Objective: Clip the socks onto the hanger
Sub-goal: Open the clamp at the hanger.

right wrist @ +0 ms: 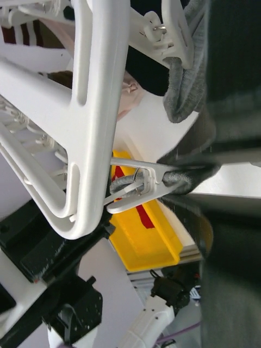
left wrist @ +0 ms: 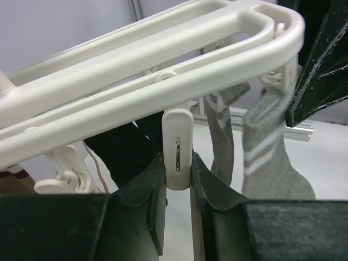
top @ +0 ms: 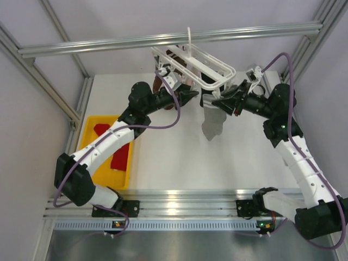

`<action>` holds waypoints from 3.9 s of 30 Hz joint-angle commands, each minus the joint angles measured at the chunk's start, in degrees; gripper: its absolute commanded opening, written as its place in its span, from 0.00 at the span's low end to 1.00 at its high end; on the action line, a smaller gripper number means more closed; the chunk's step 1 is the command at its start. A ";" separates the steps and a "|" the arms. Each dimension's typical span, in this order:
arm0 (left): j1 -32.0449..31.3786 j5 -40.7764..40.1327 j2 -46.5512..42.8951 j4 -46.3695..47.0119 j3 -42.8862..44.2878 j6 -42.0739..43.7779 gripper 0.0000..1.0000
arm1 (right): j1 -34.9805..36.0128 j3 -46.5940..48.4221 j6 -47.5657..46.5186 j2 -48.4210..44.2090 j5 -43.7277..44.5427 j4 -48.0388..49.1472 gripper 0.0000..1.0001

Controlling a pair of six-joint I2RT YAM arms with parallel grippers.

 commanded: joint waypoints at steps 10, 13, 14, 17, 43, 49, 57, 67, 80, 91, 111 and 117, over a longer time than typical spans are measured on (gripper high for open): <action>-9.35 -3.35 -3.73 -22.37 7.20 18.36 0.00 | -0.97 0.89 1.80 -11.53 17.97 -2.96 0.86; -9.62 -5.38 -2.68 -24.84 10.10 16.88 0.00 | -0.97 -0.25 2.58 -15.14 18.60 -1.47 0.82; -9.62 -5.38 -1.80 -26.49 10.71 16.61 0.00 | -0.97 -0.43 3.02 -15.42 15.98 -0.77 0.77; -10.23 -5.56 -0.57 -28.44 12.91 16.61 0.00 | 0.16 -0.96 5.92 -15.33 11.67 0.99 0.56; -14.89 -11.63 3.04 -41.10 21.89 18.45 0.00 | 3.95 -5.27 3.55 -7.25 22.37 7.85 0.37; -14.89 -9.96 2.86 -38.64 20.39 18.72 0.00 | 0.70 -3.69 6.88 -5.14 19.57 11.44 0.55; -14.89 -8.55 4.09 -31.79 17.94 18.19 0.00 | 0.08 -2.63 17.60 -2.59 13.05 16.28 0.73; -14.89 -4.86 5.67 -26.78 16.70 16.79 0.00 | 0.17 -5.62 24.91 -3.11 20.68 21.30 0.76; -14.98 -4.42 8.92 -28.53 20.30 12.57 0.00 | 0.96 -8.34 30.36 -2.59 24.93 24.55 0.56; -15.07 -4.51 9.81 -29.76 21.27 13.18 0.00 | 1.31 -8.96 28.70 -1.88 24.83 25.26 0.49; -15.51 -7.66 6.12 -30.81 18.10 13.28 0.53 | 0.35 -9.49 27.11 -1.18 22.99 27.02 0.00; -11.13 -5.57 -1.50 -32.66 13.72 4.15 0.58 | -0.18 -9.05 27.64 -1.18 22.46 26.93 0.00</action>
